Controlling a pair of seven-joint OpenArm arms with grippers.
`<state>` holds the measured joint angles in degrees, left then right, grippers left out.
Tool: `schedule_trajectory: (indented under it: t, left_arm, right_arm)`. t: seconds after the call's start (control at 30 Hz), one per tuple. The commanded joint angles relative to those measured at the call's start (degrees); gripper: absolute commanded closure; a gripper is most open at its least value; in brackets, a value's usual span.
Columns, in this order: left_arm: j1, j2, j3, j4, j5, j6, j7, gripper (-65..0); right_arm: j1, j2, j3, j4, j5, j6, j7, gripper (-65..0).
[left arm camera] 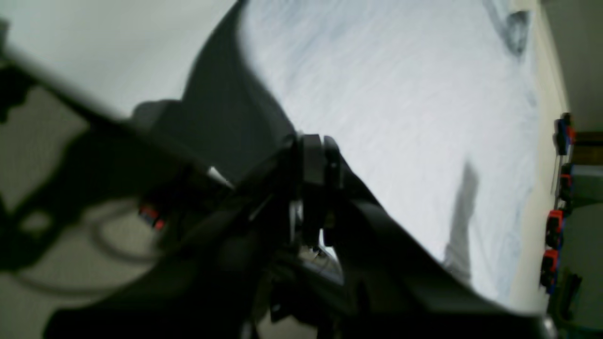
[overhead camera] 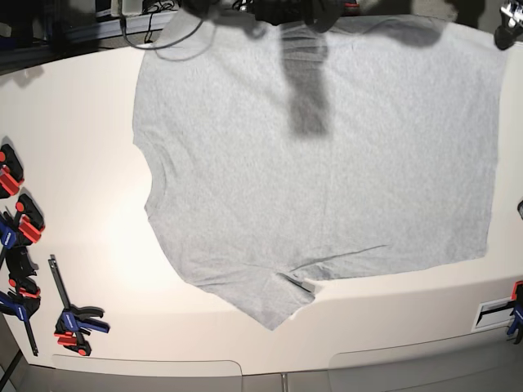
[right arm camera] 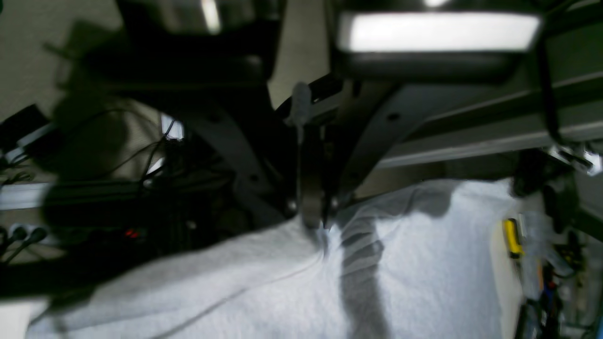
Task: Fold the T-shirt properly
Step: 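Drag the pinched corner with the left gripper to straighten the shirt, then lower the right gripper onto the shoulder beside the collar and grasp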
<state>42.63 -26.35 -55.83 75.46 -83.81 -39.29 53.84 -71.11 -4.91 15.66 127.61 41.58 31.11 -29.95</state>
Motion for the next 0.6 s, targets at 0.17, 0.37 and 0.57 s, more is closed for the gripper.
schedule_trajectory:
  t: [0.17,0.37,0.57]
  left_arm:
    - [-4.85,-1.14,4.22,0.76,-1.19,-0.71,-0.83,0.0]
    - [-8.55,-1.31,5.79,0.76,1.73,-0.71,-6.03,0.0]
    - [-13.05,-1.31,6.08,0.76,3.56,-0.71,-5.97,0.0]
  right_arm:
    - [9.84,0.17,-4.17,1.16,-7.45,0.63,0.79,0.0]
    - [19.32,0.15,-11.5,0.28,-17.7,-1.09,2.36,0.0]
    - [28.52,0.13,-17.77,-7.63,-23.8,-2.78,4.94,0.0]
